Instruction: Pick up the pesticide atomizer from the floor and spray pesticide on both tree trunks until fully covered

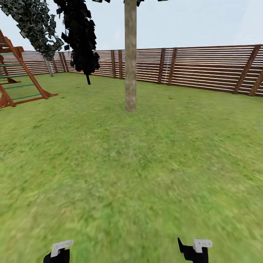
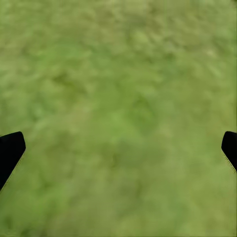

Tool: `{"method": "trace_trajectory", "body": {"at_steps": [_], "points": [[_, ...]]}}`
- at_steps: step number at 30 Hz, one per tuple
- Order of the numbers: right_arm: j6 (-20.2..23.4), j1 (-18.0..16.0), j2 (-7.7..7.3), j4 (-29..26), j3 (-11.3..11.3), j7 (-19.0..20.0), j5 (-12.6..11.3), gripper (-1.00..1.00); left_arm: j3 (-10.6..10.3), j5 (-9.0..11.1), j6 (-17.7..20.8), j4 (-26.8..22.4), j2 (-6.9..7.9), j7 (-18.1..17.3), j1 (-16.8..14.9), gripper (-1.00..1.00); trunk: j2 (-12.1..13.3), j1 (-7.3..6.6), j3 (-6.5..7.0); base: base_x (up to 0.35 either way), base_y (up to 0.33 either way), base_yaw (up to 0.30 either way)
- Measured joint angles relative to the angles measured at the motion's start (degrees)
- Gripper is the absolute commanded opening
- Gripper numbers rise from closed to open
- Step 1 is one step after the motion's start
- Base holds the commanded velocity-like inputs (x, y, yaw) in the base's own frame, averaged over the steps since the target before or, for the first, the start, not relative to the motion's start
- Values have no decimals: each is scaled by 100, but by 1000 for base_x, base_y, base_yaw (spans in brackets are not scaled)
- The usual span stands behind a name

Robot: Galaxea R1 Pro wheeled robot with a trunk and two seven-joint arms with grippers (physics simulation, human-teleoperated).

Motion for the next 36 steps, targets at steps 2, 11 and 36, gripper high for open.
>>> {"method": "trace_trajectory", "body": {"at_steps": [2, 11, 36], "points": [[0, 2, 0, 1, 0, 0, 0, 100, 0, 0, 0, 0, 0, 0, 0, -100, 0, 0, 0, 339, 0, 0], [0, 3, 0, 2, 0, 0, 0, 100, 0, 0, 1, 0, 0, 0, 0, -100, 0, 0, 0, 339, 0, 0], [0, 2, -1, 2, 0, 0, 0, 100, 0, 0, 0, 0, 0, 0, 0, -100, 0, 0, 0, 339, 0, 0]]}}
